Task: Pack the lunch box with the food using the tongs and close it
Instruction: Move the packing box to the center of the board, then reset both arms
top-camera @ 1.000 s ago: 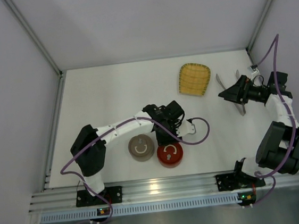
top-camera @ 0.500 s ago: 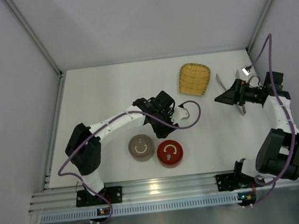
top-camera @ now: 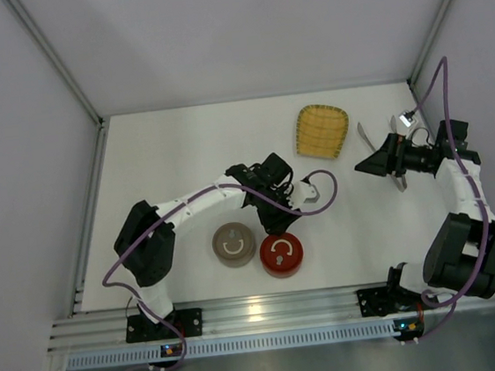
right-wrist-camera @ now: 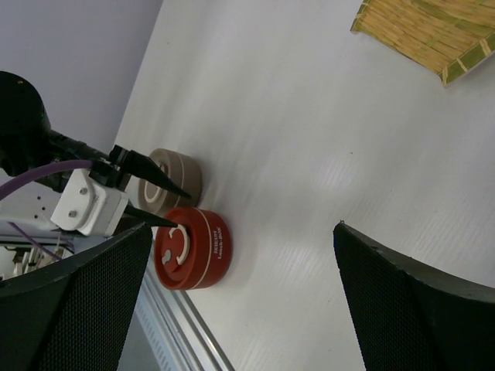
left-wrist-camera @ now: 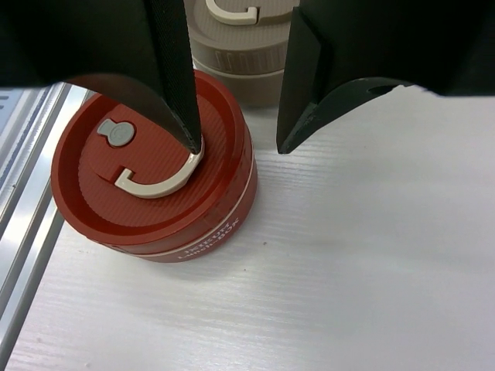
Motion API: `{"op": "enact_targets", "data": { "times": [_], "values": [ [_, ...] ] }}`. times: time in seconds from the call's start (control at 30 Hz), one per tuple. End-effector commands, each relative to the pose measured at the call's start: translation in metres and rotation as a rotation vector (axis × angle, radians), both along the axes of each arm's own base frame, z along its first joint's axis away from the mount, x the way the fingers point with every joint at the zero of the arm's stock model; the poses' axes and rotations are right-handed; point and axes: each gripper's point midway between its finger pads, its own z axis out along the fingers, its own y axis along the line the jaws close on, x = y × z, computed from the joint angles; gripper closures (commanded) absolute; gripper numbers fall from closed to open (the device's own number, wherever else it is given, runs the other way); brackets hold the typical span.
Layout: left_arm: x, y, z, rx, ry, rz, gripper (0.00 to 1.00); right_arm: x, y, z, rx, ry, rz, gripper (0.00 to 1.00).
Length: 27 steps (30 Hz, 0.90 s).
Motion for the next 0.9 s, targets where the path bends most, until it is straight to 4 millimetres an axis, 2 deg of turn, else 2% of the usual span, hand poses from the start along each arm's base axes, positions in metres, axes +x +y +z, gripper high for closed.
{"op": "enact_targets", "data": {
  "times": [0.0, 0.23, 0.33, 0.47, 0.67, 0.87],
  "values": [
    [0.003, -0.017, 0.003, -0.053, 0.006, -0.024, 0.51, 0.002, 0.003, 0.013, -0.020, -0.071, 0.035, 0.01],
    [0.013, -0.022, -0.006, -0.037, -0.015, 0.000, 0.54, 0.001, 0.003, 0.014, -0.022, -0.074, 0.038, 0.01],
    [0.022, -0.017, -0.009, -0.012, -0.055, 0.037, 0.56, 0.001, 0.003, 0.014, -0.024, -0.076, 0.040, 0.01],
    [0.040, -0.009, -0.007, -0.001, -0.111, 0.102, 0.59, 0.001, 0.003, 0.014, -0.025, -0.079, 0.043, 0.01],
    [0.057, 0.002, -0.002, 0.014, -0.157, 0.154, 0.60, 0.000, 0.004, 0.014, -0.020, -0.077, 0.045, 0.01],
    [0.059, 0.006, 0.000, 0.009, -0.154, 0.170, 0.58, -0.001, 0.005, 0.017, -0.015, -0.086, 0.050, 0.01]
  ]
}}
